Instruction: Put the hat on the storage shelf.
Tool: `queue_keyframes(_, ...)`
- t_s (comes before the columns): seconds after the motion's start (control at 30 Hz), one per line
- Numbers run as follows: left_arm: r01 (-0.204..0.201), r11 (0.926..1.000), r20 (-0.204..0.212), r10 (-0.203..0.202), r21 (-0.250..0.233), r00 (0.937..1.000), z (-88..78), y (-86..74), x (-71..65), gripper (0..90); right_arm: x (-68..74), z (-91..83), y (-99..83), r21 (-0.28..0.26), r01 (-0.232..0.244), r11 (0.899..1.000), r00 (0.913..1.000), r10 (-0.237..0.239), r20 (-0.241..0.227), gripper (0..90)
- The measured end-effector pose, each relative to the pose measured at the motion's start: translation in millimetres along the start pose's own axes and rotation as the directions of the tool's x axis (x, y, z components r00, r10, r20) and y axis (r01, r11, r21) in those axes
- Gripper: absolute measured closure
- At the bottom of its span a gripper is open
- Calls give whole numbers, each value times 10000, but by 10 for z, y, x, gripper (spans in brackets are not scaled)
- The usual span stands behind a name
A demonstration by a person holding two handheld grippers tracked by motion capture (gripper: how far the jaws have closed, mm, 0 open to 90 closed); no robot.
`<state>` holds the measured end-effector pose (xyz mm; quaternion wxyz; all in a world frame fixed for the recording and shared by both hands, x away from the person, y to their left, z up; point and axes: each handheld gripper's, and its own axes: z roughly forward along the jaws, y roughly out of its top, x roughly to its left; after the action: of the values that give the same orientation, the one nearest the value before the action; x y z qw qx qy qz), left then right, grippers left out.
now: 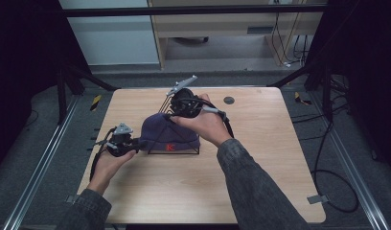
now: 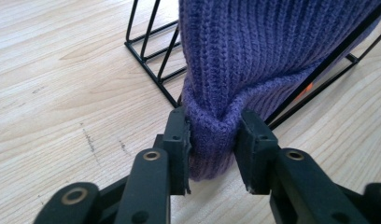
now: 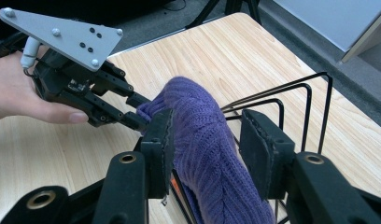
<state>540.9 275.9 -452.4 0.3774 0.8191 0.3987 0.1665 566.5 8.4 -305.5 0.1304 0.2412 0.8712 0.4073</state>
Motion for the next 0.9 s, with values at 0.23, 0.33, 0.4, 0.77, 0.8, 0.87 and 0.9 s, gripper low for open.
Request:
queue_keyframes(0.23,271,9986,-253,-283,-444,9993,-137,-39,59,511,-2,-46,-23,30,9,10000,10000,-9,40,535)
queue_keyframes(0.33,553,9969,-288,-570,-556,9980,-195,-37,67,431,-6,-61,-36,25,-30,10000,10000,30,74,526)
queue_keyframes(0.4,545,9974,-382,-564,-469,9977,-219,-38,45,385,-4,-66,-45,13,-53,10000,9999,53,99,517)
queue_keyframes(0.77,811,9967,-822,-809,-9,9933,-281,-116,-24,155,10,-156,-113,-44,-195,9998,9991,197,382,410)
queue_keyframes(0.8,818,9966,-838,-812,38,9932,-281,-128,-22,144,8,-164,-119,-60,-204,9998,9989,206,411,402)
queue_keyframes(0.87,847,9964,-909,-835,94,9924,-284,-150,-13,126,6,-188,-130,-71,-238,9997,9986,241,462,381)
queue_keyframes(0.9,900,9959,-948,-885,108,9916,-285,-160,-7,119,4,-196,-134,-87,-249,9997,9985,253,477,370)
